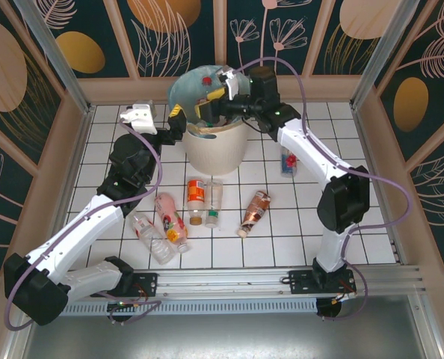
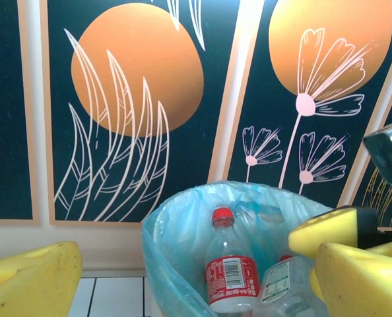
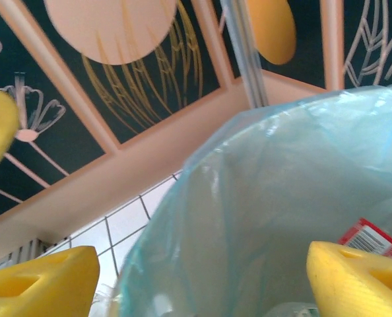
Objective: Put the plastic bottles in the bin
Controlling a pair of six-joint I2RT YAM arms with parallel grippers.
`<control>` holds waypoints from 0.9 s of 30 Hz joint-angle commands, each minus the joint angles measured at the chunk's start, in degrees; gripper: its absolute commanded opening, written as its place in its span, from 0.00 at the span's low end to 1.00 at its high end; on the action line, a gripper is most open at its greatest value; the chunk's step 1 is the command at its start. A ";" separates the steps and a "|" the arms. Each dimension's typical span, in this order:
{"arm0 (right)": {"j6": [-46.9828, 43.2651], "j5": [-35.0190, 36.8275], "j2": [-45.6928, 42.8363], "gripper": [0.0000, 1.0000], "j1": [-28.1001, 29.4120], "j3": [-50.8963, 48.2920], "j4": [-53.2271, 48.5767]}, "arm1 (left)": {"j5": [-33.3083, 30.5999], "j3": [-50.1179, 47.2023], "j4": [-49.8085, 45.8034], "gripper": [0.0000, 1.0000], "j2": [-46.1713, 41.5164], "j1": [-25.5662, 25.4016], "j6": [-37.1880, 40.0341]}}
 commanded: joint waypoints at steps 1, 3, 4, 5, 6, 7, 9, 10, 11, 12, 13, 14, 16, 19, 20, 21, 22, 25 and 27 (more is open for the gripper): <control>1.74 -2.60 -5.11 0.82 0.08 -3.59 6.32 | -0.50 -0.50 1.99 0.91 0.26 0.17 0.39; 1.34 0.37 -7.17 0.78 -0.22 -5.66 7.41 | -0.56 -0.49 2.07 0.91 0.35 0.17 0.43; 1.09 1.98 -8.37 0.76 -0.39 -6.29 7.62 | -0.51 -0.49 2.06 0.91 0.35 0.17 0.46; 0.95 4.34 -9.86 0.75 -0.68 -7.25 8.08 | -0.31 -0.52 2.06 0.91 0.24 0.20 0.54; 0.95 7.17 -11.46 0.74 -1.02 -8.34 8.47 | 0.03 -0.54 2.07 0.92 0.24 0.17 0.84; 1.19 10.55 -13.04 0.73 -1.29 -9.20 8.57 | 0.52 -0.54 2.08 0.92 0.32 0.17 1.25; 3.80 19.02 -16.45 0.70 -2.36 -11.31 8.54 | 2.87 -0.86 2.64 0.93 0.43 0.19 3.38; 5.39 21.98 -17.80 0.69 -3.12 -12.04 8.13 | 3.81 -1.06 2.98 0.93 0.52 0.18 3.97; 7.28 24.50 -19.30 0.67 -4.32 -12.70 7.01 | 4.96 -1.10 3.19 0.93 0.52 0.19 4.11; 9.10 26.35 -20.60 0.65 -5.63 -12.92 5.21 | 6.59 -0.91 3.23 0.93 0.52 0.18 4.23; 10.30 27.83 -21.37 0.64 -6.93 -12.88 3.14 | 8.56 -0.80 3.12 0.93 0.47 0.21 4.30; 11.46 28.99 -22.23 0.64 -8.36 -12.80 0.55 | 11.68 -0.43 3.19 0.92 0.39 0.18 4.37; 12.21 31.03 -22.98 0.63 -11.28 -12.42 -5.04 | 18.19 0.16 3.36 0.90 0.44 0.10 4.42; 11.64 31.77 -22.07 0.68 -15.78 -10.79 -15.20 | 28.88 0.91 4.23 0.85 0.81 -0.73 4.90; 11.51 32.35 -21.47 0.70 -17.14 -10.81 -17.91 | 31.05 0.66 4.75 0.83 0.79 -1.94 6.14; 11.50 33.04 -20.92 0.73 -18.41 -10.98 -20.29 | 31.72 0.34 4.81 0.83 0.72 -3.79 7.98; 11.51 33.44 -20.25 0.75 -19.44 -11.29 -21.96 | 31.28 0.25 4.13 0.83 0.85 -5.98 10.42; 11.42 36.05 -17.94 0.80 -21.47 -12.69 -25.39 | 29.08 1.35 -1.97 0.83 2.96 -13.92 18.36; 10.95 36.49 -15.84 0.83 -22.46 -12.93 -26.92 | 29.12 4.28 -5.19 0.83 5.44 -18.29 20.83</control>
